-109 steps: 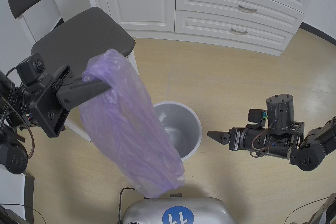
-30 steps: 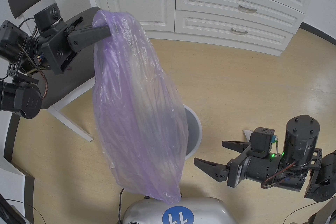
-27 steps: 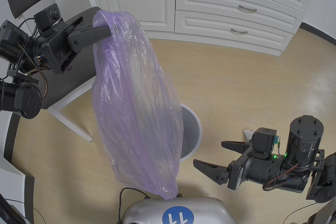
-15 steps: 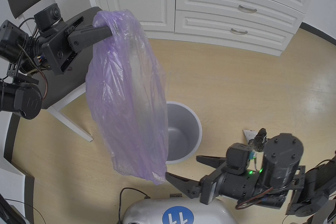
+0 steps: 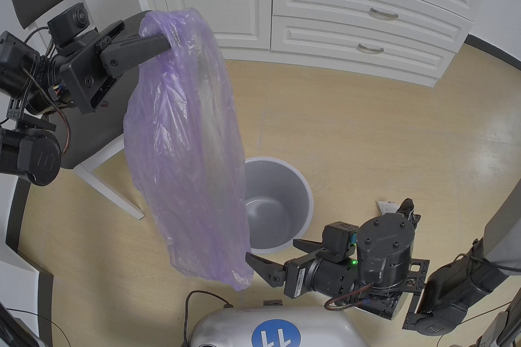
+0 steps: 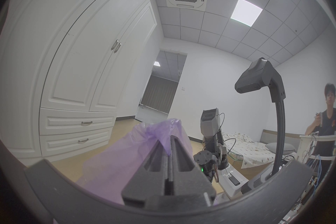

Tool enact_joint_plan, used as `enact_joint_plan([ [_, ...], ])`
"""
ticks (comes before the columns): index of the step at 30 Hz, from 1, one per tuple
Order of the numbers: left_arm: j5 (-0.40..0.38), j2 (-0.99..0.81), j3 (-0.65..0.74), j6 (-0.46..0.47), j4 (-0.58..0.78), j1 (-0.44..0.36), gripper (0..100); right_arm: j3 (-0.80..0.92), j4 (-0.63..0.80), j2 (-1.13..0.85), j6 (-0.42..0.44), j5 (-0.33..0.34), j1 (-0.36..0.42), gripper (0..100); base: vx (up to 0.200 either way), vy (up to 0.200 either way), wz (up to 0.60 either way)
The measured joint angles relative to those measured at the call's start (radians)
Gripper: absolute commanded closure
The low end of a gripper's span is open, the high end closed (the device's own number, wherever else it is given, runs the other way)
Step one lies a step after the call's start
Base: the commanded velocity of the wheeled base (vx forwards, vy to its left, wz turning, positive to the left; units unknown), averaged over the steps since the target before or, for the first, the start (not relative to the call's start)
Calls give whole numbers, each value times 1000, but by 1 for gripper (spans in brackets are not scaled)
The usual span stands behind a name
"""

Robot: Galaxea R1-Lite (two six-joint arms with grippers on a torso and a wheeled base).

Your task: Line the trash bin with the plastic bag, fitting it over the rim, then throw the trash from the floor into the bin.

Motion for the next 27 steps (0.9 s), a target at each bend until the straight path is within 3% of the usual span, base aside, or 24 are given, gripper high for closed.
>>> enact_joint_plan([
  [6, 2, -7, 7, 1, 0, 0, 100, -15, 0, 29, 24, 8, -18, 0, 0, 0, 0],
  [14, 3, -6, 18, 1, 0, -1, 100, -1, -1, 41, 29, 7, 34, 0, 0, 0, 0],
  [21, 8, -5, 20, 1, 0, -3, 100, 1, -16, 77, 56, 10, 34, 0, 0, 0, 0],
  [27, 106, -5, 17, -1, 0, -33, 100, -11, -56, 128, 76, 10, 25, 0, 0, 0, 0],
])
